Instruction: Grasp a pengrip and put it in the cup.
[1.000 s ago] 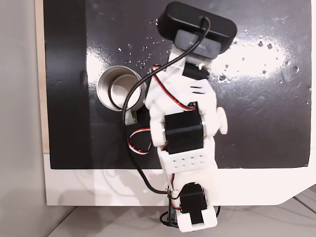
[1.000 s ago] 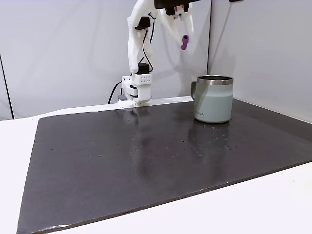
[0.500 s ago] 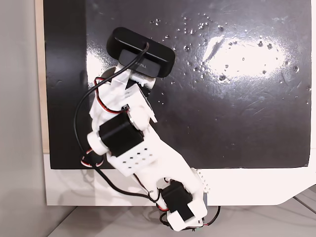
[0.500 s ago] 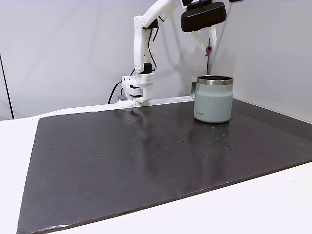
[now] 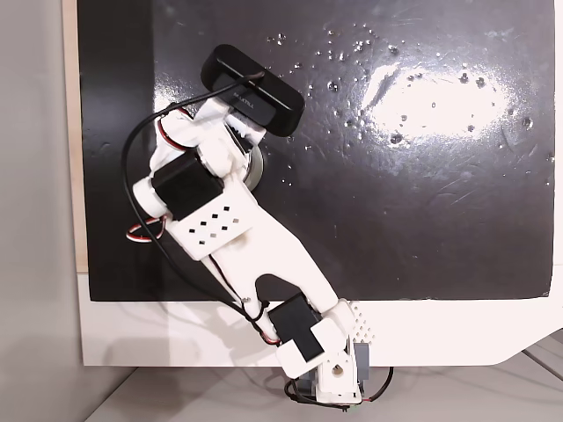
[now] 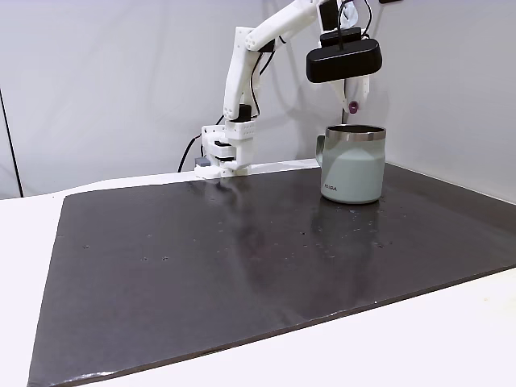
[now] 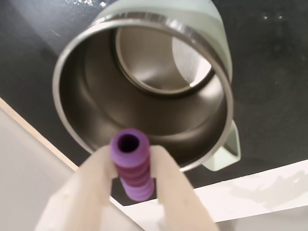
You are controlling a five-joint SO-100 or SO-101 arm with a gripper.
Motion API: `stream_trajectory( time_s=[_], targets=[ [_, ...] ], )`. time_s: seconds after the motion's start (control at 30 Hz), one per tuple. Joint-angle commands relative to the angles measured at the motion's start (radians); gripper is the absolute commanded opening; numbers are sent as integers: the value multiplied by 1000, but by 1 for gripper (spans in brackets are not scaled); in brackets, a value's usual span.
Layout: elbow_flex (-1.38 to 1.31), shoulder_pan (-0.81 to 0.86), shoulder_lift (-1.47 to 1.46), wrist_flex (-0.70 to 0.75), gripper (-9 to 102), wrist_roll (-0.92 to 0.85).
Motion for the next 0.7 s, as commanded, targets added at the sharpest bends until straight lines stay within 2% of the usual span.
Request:
stream_trajectory(
  time_s=[0.0,0.07,0.17,0.67],
  targets=[
    [-60,3,11,-8,6,8],
    [-54,5,11,-5,19,5],
    [-38,11,18,-5,24,5],
    [-31,21,38,-5,26,-20]
  ],
)
